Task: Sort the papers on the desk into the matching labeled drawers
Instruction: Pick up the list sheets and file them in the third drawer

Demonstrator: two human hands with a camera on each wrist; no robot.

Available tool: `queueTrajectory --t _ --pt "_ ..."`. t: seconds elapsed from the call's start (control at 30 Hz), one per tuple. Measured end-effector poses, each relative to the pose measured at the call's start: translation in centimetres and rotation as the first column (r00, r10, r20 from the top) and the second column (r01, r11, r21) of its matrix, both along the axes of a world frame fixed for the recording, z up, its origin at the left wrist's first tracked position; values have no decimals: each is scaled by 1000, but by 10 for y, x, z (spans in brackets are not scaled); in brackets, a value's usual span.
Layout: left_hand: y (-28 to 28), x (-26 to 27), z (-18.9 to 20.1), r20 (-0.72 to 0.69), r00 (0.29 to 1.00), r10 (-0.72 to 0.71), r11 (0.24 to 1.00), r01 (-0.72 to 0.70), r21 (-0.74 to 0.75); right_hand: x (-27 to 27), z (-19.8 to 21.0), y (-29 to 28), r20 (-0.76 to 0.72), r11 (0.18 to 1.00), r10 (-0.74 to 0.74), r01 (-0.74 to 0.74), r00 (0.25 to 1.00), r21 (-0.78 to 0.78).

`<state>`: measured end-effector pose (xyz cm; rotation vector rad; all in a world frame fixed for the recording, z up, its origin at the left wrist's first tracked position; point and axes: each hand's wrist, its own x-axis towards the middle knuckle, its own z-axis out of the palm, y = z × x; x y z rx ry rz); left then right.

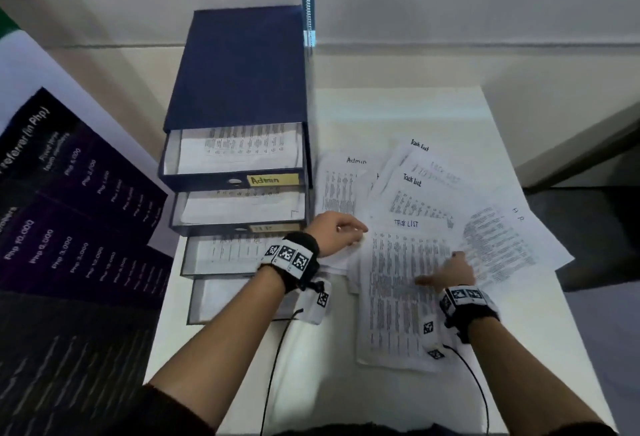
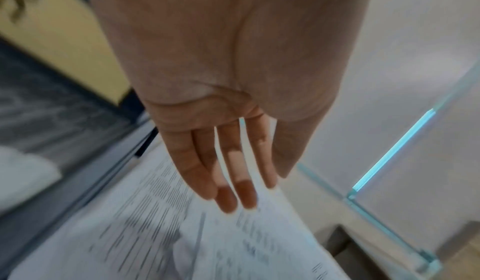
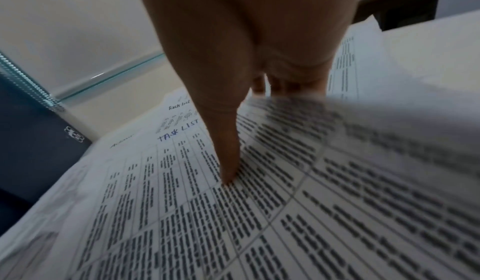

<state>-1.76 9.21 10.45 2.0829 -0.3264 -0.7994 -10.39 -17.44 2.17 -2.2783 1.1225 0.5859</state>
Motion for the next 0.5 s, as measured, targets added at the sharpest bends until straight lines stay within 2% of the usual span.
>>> queueTrajectory --t 0.1,0.17,0.27,0.33,0.37,0.43,0.5 --pt "-34 10 -38 -42 982 182 975 -175 137 -3 0 -4 84 994 104 -102 991 -24" --pt "-52 11 -55 -36 971 235 952 -223 209 -5 1 -13 191 991 131 -136 973 13" --pt "-75 14 -68 -15 968 249 934 -236 267 -4 14 -37 343 990 -99 56 934 133" --pt "-89 18 -72 -4 965 261 923 -248 294 2 11 -58 348 961 -258 202 901 189" --pt "-96 21 -74 -1 965 262 919 -250 306 6 4 -68 320 951 -289 231 902 207" --pt "-109 27 -78 13 970 242 911 -232 342 15 -43 -97 295 948 -299 248 908 200" --pt "-120 34 -82 51 978 203 902 -207 380 25 -51 -101 285 958 -270 225 920 180"
